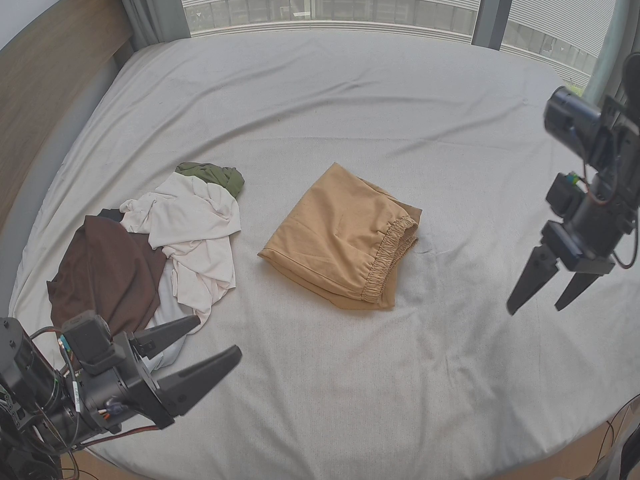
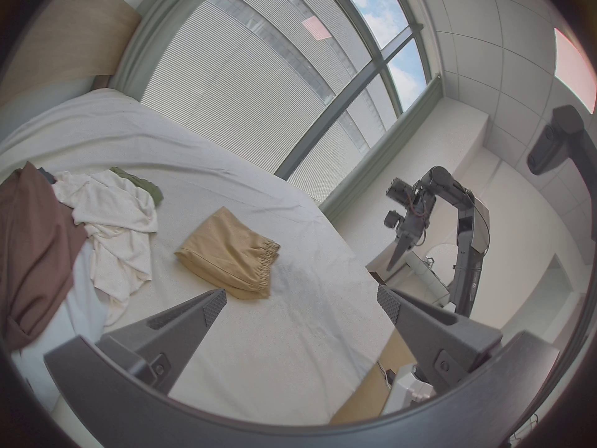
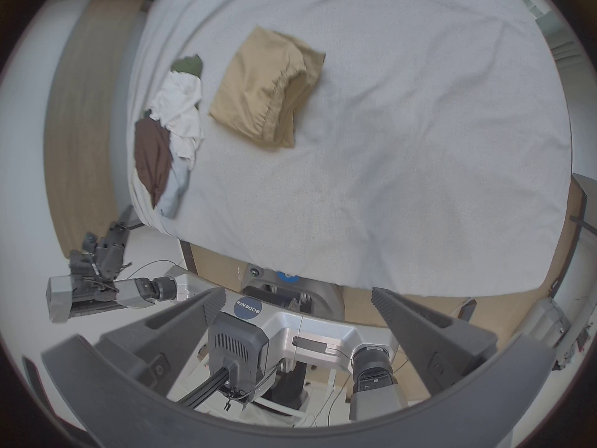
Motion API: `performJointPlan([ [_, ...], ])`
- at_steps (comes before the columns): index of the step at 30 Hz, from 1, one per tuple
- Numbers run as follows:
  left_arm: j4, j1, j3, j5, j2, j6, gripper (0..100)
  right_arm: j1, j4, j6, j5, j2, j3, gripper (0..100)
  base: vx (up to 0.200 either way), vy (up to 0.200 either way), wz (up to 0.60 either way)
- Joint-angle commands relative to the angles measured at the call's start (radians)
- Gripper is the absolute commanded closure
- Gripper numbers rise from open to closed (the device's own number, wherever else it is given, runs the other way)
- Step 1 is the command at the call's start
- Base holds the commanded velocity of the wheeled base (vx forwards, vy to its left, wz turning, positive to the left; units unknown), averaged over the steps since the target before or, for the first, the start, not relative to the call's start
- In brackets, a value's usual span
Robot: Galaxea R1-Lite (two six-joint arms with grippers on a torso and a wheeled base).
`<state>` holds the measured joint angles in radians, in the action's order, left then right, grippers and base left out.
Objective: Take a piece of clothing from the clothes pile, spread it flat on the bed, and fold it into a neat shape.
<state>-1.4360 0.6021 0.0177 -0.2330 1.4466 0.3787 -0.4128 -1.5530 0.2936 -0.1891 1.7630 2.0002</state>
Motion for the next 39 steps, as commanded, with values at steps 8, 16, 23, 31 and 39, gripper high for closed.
performJointPlan([
  [8,0.014,0.174,-0.018,0.107,-0.022,-0.026,0,0.081,0.105,-0.044,-0.009,-0.740,0.000,0,0.000,0.000,0.00],
  [16,0.017,0.177,-0.018,0.173,-0.025,-0.026,0,0.132,0.886,-0.053,-0.004,-1.086,-0.834,0,0.000,0.000,0.00],
  [23,0.025,0.168,-0.018,0.271,-0.023,-0.026,0,0.143,1.278,-0.025,-0.007,-1.113,-1.267,0,0.000,0.000,0.00],
  [31,0.143,0.099,-0.018,0.327,-0.022,-0.037,0,0.175,1.697,-0.019,-0.006,-1.108,-1.669,0,0.000,0.000,0.00],
  [39,0.126,-0.016,-0.018,0.325,0.064,-0.052,0,0.198,1.883,-0.011,-0.007,-1.122,-1.867,0,0.000,0.000,0.00],
])
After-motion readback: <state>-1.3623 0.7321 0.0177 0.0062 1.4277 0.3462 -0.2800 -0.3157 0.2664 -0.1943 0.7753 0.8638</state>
